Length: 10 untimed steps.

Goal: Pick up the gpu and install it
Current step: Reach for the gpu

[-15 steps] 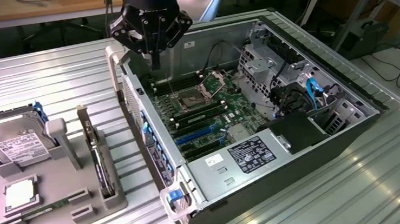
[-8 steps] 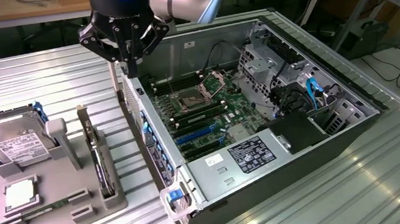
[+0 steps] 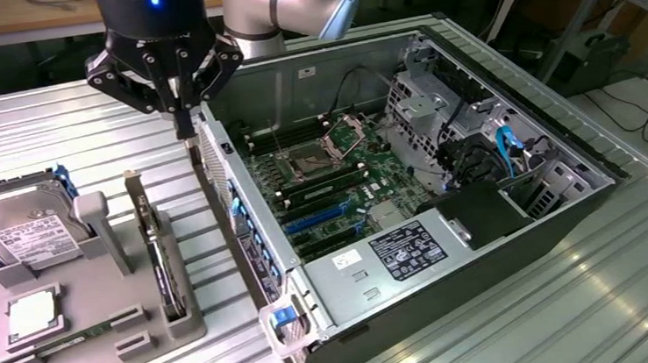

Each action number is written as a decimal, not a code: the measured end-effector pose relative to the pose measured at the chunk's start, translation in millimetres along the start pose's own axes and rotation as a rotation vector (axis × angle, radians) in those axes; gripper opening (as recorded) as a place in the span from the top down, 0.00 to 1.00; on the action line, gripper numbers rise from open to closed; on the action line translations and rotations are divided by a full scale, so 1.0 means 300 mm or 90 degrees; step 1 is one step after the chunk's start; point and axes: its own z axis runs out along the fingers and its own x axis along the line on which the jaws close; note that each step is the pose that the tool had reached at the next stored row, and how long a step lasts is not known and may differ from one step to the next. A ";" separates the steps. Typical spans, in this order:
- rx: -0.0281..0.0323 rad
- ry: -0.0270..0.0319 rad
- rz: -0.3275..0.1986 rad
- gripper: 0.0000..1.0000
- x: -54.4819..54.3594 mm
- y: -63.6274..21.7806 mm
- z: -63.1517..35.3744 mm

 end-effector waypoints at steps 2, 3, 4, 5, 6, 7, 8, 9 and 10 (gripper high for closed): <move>0.0000 0.0000 0.000 0.89 0.008 -0.002 0.000; 0.0000 -0.0001 0.000 0.89 0.013 -0.002 0.000; 0.0000 0.0000 0.000 0.89 0.017 -0.003 0.000; 0.0000 0.0000 0.000 0.89 0.021 -0.004 -0.001; 0.0000 0.0000 0.000 0.89 0.025 -0.005 -0.001; 0.0000 -0.0001 0.000 0.89 0.029 -0.005 -0.001; 0.0000 0.0000 0.000 0.89 0.034 -0.006 -0.001; 0.0000 0.0000 0.000 0.89 0.037 -0.007 -0.001; 0.0000 0.0000 0.000 0.89 0.042 -0.007 -0.001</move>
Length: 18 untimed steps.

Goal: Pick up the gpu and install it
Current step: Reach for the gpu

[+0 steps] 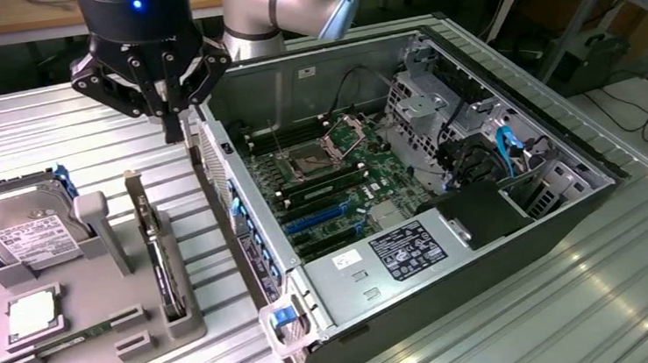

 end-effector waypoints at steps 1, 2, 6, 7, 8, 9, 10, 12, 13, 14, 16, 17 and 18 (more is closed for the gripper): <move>0.0000 0.0000 0.000 0.89 0.005 -0.001 0.000; 0.0000 0.0000 0.000 0.89 0.010 -0.002 0.000; 0.0001 0.0001 0.000 0.89 0.029 -0.005 -0.001; 0.0001 0.0000 0.000 0.89 0.034 -0.006 -0.001; 0.0000 0.0000 0.000 0.89 0.040 -0.008 -0.001; 0.0000 0.0000 0.000 0.89 0.048 -0.010 -0.002; 0.0000 0.0000 0.000 0.89 0.053 -0.011 -0.002; 0.0000 0.0000 0.000 0.89 0.061 -0.013 -0.002; 0.0000 0.0000 0.000 0.89 0.065 -0.014 -0.002; 0.0000 0.0000 0.000 0.89 0.069 -0.016 -0.002; 0.0000 0.0000 0.000 0.89 0.077 -0.019 -0.003; 0.0001 0.0000 0.000 0.89 0.080 -0.020 -0.003; 0.0001 0.0001 0.000 0.89 0.084 -0.022 -0.003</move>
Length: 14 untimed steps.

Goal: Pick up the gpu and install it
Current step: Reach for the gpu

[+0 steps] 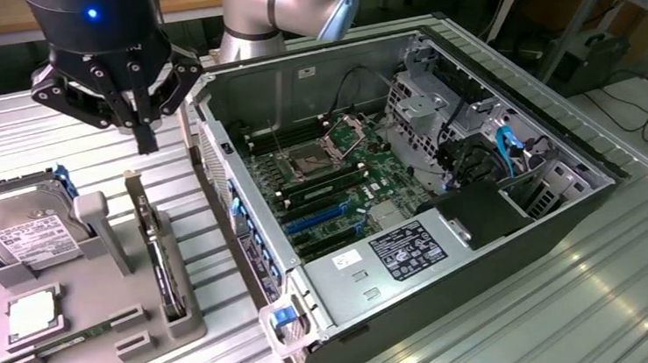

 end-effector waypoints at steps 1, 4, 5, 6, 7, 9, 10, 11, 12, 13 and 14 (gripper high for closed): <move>0.0000 0.0000 0.000 0.89 0.004 -0.002 0.000; 0.0000 -0.0001 0.000 0.89 0.018 -0.008 -0.001; 0.0000 0.0000 0.000 0.89 0.022 -0.010 -0.001; 0.0000 -0.0001 0.000 0.89 0.027 -0.013 -0.001; 0.0000 -0.0001 0.000 0.89 0.031 -0.015 -0.001; 0.0000 0.0000 0.000 0.89 0.041 -0.020 -0.002; 0.0000 0.0000 0.000 0.89 0.045 -0.022 -0.002; 0.0000 0.0000 0.000 0.89 0.048 -0.024 -0.002; 0.0000 0.0000 0.000 0.89 0.051 -0.026 -0.002; 0.0000 0.0000 0.000 0.89 0.055 -0.028 -0.002; 0.0000 0.0000 0.000 0.89 0.059 -0.031 -0.003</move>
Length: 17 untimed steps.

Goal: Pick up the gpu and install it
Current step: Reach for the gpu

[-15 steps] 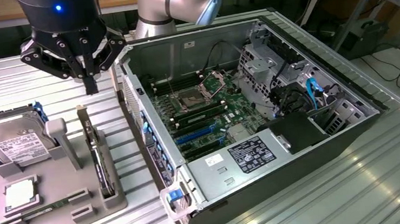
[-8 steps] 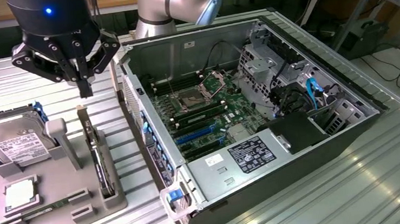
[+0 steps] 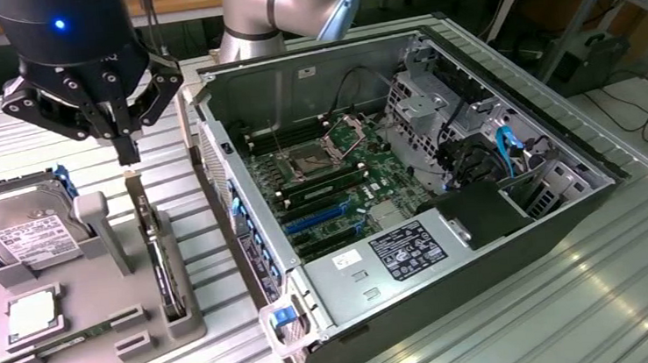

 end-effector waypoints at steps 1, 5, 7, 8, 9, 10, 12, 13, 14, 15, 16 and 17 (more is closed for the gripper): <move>0.0000 0.0000 0.000 0.89 0.004 -0.004 0.000; 0.0000 0.0000 0.000 0.89 0.017 -0.018 -0.001; 0.0000 0.0001 0.000 0.89 0.023 -0.026 -0.001; 0.0000 0.0000 -0.001 0.89 0.026 -0.029 -0.001; 0.0000 0.0000 -0.001 0.89 0.029 -0.033 -0.001; 0.0000 0.0000 -0.001 0.89 0.031 -0.036 -0.001; 0.0000 0.0000 -0.001 0.89 0.037 -0.044 -0.001; 0.0000 0.0000 -0.001 0.89 0.041 -0.049 -0.002; -0.0001 0.0000 -0.001 0.89 0.043 -0.052 -0.002; 0.0000 0.0001 -0.001 0.89 0.046 -0.056 -0.002; 0.0000 0.0001 -0.001 0.89 0.049 -0.059 -0.002; 0.0000 0.0001 -0.001 0.89 0.051 -0.060 -0.002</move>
